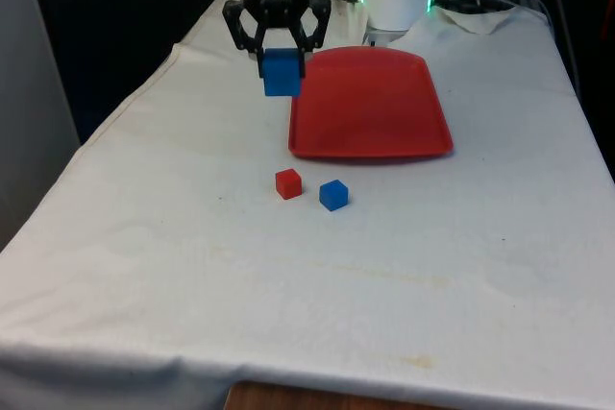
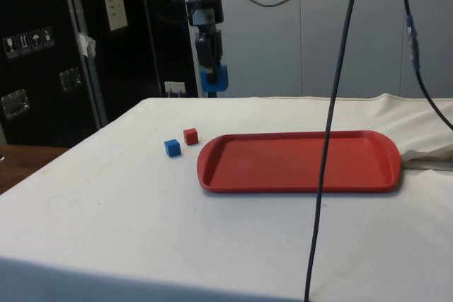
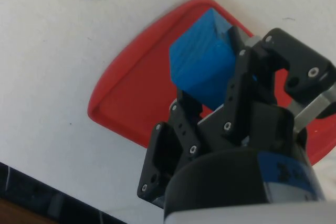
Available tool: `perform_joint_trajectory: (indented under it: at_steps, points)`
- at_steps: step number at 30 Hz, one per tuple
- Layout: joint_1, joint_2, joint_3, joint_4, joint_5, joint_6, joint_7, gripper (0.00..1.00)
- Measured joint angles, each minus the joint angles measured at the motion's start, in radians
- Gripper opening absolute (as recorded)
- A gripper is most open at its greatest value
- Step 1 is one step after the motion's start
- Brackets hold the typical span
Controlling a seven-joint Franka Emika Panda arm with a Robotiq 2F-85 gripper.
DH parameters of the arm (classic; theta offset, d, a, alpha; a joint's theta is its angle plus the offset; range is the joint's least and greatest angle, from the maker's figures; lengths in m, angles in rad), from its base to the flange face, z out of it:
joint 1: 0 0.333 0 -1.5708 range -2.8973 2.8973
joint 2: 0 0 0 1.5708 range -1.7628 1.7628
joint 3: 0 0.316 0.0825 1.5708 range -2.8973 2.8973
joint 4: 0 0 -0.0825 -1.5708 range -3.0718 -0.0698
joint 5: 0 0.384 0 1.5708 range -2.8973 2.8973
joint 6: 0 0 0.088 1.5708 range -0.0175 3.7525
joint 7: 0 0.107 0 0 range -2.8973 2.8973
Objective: Pick up the largest block and place it onto the tray.
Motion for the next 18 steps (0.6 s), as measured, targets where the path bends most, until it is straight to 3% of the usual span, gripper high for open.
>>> perform_joint_trajectory:
  at_steps: [18]
  points:
    - [0.0, -0.011, 0.018, -0.017, -0.002, 0.02, -0.004, 0.0]
